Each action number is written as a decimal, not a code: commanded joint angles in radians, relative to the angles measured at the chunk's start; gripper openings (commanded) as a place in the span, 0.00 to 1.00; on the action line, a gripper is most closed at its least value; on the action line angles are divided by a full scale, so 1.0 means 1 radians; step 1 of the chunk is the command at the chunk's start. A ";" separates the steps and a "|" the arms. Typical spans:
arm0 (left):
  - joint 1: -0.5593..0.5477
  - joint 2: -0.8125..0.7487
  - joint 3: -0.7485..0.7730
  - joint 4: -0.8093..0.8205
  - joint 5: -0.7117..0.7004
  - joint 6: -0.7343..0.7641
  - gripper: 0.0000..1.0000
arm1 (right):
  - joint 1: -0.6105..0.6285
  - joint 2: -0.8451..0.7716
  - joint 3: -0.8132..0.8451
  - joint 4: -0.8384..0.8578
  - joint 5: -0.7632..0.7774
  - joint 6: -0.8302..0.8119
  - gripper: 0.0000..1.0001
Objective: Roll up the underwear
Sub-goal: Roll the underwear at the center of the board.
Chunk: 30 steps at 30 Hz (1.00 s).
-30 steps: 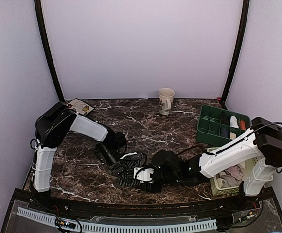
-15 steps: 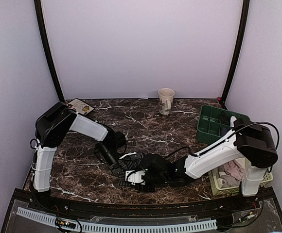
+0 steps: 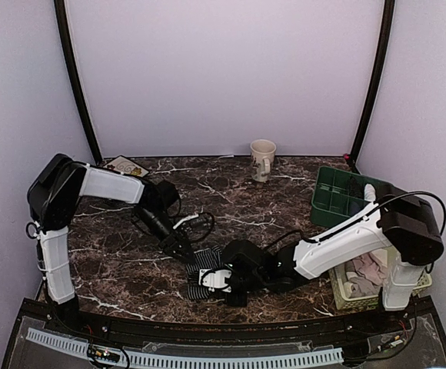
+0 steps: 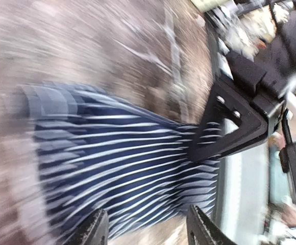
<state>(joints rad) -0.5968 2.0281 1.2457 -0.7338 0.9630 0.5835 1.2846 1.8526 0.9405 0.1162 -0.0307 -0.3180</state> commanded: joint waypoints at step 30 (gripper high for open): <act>-0.353 -1.034 -0.731 0.649 -0.662 -0.096 0.60 | -0.289 0.400 0.444 -0.540 -0.922 0.589 0.00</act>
<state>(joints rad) -0.8764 0.9615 0.5484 -0.1173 0.3584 0.5114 1.0115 2.1990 1.4132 -0.4038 -0.9249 0.2035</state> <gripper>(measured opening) 0.596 0.145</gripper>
